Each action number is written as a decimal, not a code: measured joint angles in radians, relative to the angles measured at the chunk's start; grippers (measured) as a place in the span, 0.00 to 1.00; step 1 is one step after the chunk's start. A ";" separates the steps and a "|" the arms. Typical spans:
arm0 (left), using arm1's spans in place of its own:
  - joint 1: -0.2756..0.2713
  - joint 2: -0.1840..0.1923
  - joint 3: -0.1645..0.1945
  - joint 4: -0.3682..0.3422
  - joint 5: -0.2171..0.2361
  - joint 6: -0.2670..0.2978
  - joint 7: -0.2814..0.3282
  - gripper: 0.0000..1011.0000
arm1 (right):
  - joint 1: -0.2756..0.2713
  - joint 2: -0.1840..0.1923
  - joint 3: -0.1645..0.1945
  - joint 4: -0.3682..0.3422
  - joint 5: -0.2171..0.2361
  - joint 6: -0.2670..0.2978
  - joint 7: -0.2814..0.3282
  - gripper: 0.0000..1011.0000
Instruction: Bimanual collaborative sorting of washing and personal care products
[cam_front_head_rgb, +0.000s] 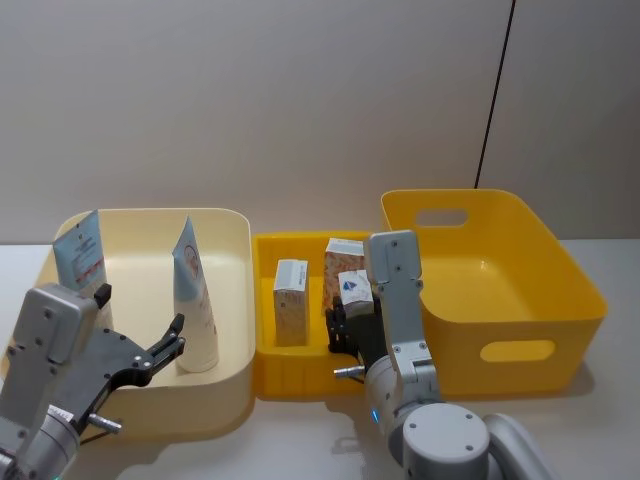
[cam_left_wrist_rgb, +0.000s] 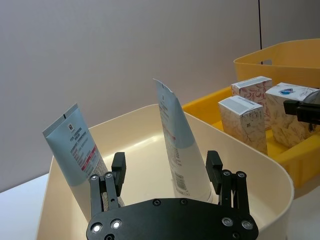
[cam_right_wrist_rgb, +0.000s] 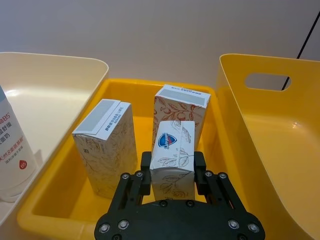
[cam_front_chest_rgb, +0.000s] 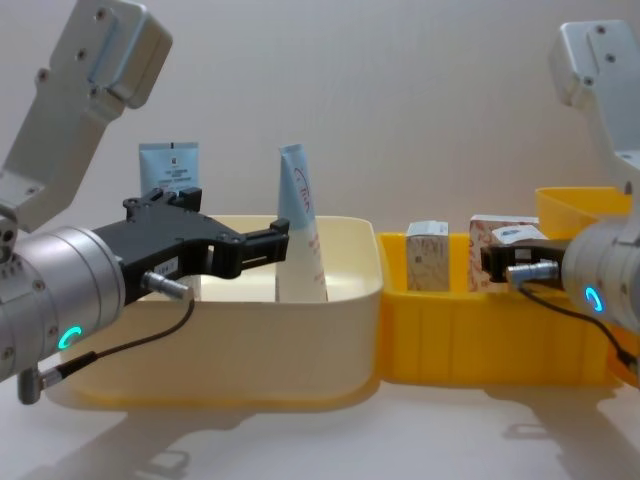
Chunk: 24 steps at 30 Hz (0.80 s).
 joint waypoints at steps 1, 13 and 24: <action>0.000 0.000 0.000 0.000 0.000 0.000 0.000 0.99 | 0.000 0.000 0.000 0.000 0.000 0.000 0.000 0.47; 0.000 0.000 0.000 0.000 0.000 0.000 0.000 0.99 | 0.001 -0.001 0.000 0.002 -0.001 -0.002 -0.001 0.43; 0.000 0.000 0.000 0.000 0.000 0.000 0.000 0.99 | 0.001 0.009 0.000 -0.020 -0.003 -0.026 0.017 0.43</action>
